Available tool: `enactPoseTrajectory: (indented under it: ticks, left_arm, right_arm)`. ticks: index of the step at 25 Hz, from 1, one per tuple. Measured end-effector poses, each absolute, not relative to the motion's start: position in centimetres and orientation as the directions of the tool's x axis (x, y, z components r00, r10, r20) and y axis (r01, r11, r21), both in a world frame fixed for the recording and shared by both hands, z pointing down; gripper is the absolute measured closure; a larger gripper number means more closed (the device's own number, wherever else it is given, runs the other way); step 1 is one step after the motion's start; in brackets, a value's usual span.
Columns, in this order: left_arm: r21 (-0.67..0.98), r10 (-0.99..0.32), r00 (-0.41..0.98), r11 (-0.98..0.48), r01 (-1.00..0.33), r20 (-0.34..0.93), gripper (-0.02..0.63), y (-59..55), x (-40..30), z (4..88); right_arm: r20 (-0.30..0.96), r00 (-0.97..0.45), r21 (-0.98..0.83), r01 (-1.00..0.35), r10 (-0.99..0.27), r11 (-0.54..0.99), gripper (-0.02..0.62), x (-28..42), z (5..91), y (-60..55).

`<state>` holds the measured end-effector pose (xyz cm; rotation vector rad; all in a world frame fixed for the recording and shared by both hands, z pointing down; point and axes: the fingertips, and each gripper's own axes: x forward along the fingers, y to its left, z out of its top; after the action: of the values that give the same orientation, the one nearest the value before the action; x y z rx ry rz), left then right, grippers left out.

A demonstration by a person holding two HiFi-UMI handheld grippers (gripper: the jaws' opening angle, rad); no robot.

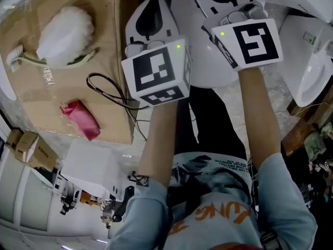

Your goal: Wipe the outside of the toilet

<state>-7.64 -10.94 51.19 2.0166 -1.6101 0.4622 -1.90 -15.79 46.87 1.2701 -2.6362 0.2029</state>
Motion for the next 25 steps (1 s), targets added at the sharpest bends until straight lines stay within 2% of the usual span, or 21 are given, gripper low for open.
enactPoseTrajectory:
  ticks: [4,11,25]
  left_arm:
    - [0.176,-0.799,0.276,-0.215,-0.961,0.534,0.581,-11.0,-5.8,51.1]
    - [0.185,-0.778,0.280,-0.212,-0.960,0.563,0.581,-10.9,-5.0,52.2]
    - [0.169,-0.721,0.375,-0.344,-0.924,0.583,0.581,-11.0,-0.1,53.1]
  right_arm:
    - [0.241,-0.571,0.002,-0.808,-0.785,0.589,0.502,-1.5,47.5,-16.5]
    - [0.276,-0.514,0.000,-0.845,-0.812,0.535,0.500,1.7,48.7,-17.0]
    - [0.293,-0.439,0.001,-0.888,-0.849,0.459,0.497,7.6,49.1,-16.0]
